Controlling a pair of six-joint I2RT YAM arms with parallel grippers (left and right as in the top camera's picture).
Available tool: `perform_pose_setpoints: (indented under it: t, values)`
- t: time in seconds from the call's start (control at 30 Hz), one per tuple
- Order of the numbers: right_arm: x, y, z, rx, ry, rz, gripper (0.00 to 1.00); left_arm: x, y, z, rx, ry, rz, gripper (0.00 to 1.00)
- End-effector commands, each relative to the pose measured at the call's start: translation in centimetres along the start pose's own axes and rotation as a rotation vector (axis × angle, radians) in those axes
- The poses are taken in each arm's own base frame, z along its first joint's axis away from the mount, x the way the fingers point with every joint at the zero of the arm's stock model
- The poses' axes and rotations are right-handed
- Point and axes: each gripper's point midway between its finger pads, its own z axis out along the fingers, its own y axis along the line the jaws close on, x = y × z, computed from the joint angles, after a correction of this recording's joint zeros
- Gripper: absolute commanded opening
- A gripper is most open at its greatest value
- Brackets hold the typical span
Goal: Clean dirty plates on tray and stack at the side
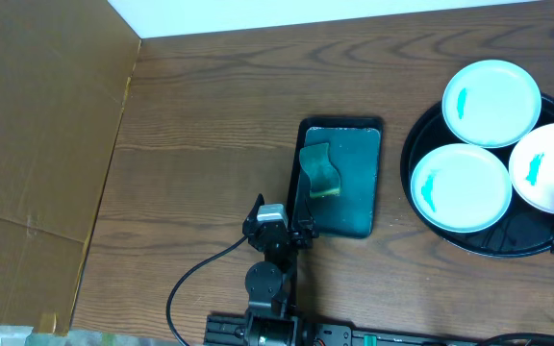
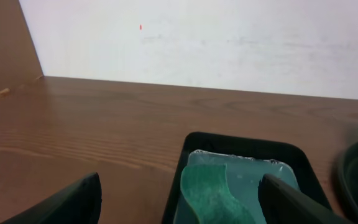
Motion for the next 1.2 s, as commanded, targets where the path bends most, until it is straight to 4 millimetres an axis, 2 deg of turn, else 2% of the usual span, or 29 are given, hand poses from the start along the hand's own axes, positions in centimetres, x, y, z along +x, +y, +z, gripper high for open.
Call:
perform_pose_setpoints:
  t: [0.0, 0.33, 0.47, 0.67, 0.83, 0.93, 1.07, 1.17]
  values:
    - [0.0, -0.2, 0.0, 0.011, 0.000, -0.008, 0.99, 0.5, 0.3, 0.1, -0.015, 0.008, 0.003, 0.81]
    - [0.0, -0.2, 0.0, 0.011, 0.000, -0.008, 0.99, 1.3, 0.4, 0.0, -0.017, 0.041, 0.007, 0.81]
    - [0.0, -0.2, 0.0, 0.011, 0.000, -0.008, 0.99, 1.8, -0.4, 0.0, 0.027, 0.061, -0.029, 0.81]
    - [0.0, -0.2, 0.0, 0.011, 0.000, -0.008, 1.00, 2.2, -0.5, 0.0, 0.033, 0.076, -0.029, 0.81]
    - [0.0, -0.2, 0.0, 0.011, 0.000, -0.008, 0.99, 2.2, -3.2, -0.3, 0.189, 0.089, -0.111, 0.81]
    - [0.0, -0.2, 0.0, 0.011, 0.000, -0.008, 0.99, 1.9, -6.1, -1.1, 0.358, 0.108, -0.202, 0.81]
    - [0.0, -0.2, 0.0, 0.011, 0.000, -0.008, 0.99, 1.3, -8.7, -2.4, 0.525, 0.120, -0.255, 0.81]
    - [0.0, -0.2, 0.0, 0.011, 0.000, -0.008, 0.99, -0.7, -10.3, -3.4, 0.644, 0.048, -0.242, 0.81]
